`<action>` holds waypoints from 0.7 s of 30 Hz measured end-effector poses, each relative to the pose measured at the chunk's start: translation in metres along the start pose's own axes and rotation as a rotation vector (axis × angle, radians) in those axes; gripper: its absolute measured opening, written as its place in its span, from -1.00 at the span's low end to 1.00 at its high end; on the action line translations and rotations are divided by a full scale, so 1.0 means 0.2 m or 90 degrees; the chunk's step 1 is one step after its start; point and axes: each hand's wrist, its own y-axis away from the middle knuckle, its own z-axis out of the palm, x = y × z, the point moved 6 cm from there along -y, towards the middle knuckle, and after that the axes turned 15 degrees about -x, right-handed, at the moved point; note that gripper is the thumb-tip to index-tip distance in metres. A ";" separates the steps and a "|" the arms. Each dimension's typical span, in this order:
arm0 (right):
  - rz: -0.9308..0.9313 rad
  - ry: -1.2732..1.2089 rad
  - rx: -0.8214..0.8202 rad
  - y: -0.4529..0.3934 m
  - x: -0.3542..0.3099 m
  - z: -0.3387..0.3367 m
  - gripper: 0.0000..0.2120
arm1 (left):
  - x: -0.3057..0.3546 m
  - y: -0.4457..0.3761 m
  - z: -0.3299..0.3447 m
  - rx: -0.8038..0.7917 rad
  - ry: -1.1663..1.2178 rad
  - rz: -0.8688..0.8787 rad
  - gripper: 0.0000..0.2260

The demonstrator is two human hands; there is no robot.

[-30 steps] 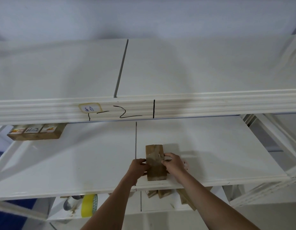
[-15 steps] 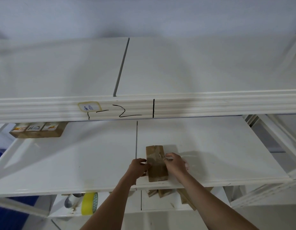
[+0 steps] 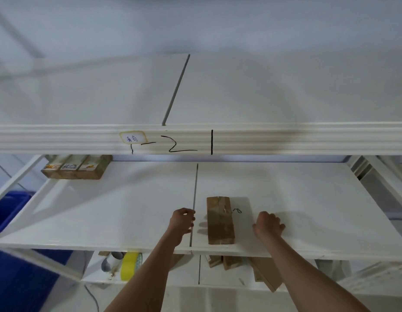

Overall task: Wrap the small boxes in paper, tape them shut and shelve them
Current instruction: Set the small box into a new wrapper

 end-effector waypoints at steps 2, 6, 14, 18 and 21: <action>0.011 -0.023 0.006 0.00 0.01 0.01 -0.79 | -0.02 0.03 -0.02 0.022 -0.002 -0.001 -0.79; 0.051 -0.031 0.019 0.00 0.07 0.02 -0.78 | -0.06 0.11 -0.11 0.130 -0.047 0.019 -0.75; -0.120 -0.429 0.154 0.11 -0.09 -0.13 -0.78 | -0.19 0.32 -0.47 0.436 -0.073 -0.020 -0.85; -0.334 -0.494 0.222 0.33 -0.40 -0.18 -0.79 | -0.34 0.38 -0.65 0.470 -0.041 -0.072 -0.81; -0.434 -0.475 0.146 0.46 -0.68 -0.09 -0.85 | -0.43 0.40 -0.74 0.446 -0.023 -0.099 -0.81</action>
